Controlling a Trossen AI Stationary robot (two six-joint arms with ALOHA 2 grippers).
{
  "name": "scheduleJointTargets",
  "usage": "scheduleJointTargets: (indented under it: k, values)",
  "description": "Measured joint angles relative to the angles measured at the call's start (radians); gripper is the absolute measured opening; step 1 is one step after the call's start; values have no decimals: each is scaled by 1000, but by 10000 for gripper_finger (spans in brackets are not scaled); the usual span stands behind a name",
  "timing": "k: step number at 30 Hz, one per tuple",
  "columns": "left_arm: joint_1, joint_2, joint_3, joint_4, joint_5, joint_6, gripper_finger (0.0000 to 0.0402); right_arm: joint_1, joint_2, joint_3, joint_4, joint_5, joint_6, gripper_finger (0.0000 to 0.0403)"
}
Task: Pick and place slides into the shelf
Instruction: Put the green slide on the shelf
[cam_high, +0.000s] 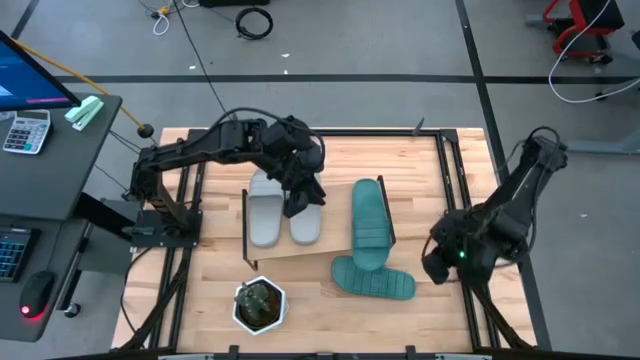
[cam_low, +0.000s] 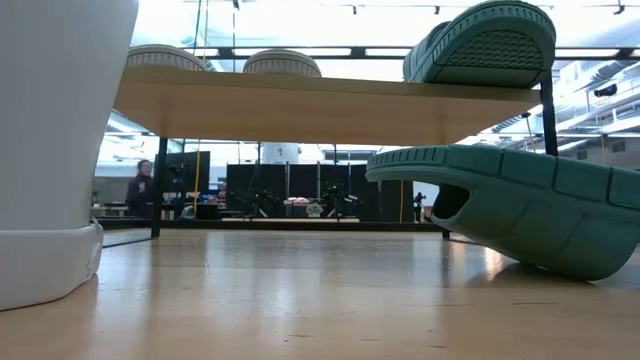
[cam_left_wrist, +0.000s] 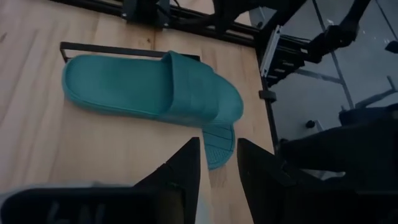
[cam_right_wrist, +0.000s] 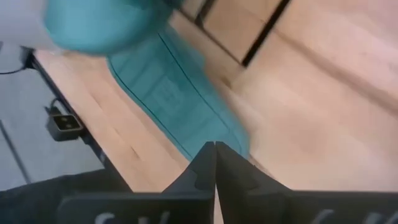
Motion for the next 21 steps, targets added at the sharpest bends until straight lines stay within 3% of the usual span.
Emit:
scheduleJointTargets:
  k: [7,13,21]
  values:
    - [-19,0,0,2,0,17,112,115,160,0,130,40,71,45]
    - [-20,0,0,11,-46,18,112,160,323,0,318,47,-161,99]
    - [-20,0,0,86,-89,-52,110,162,519,0,330,33,-482,188]
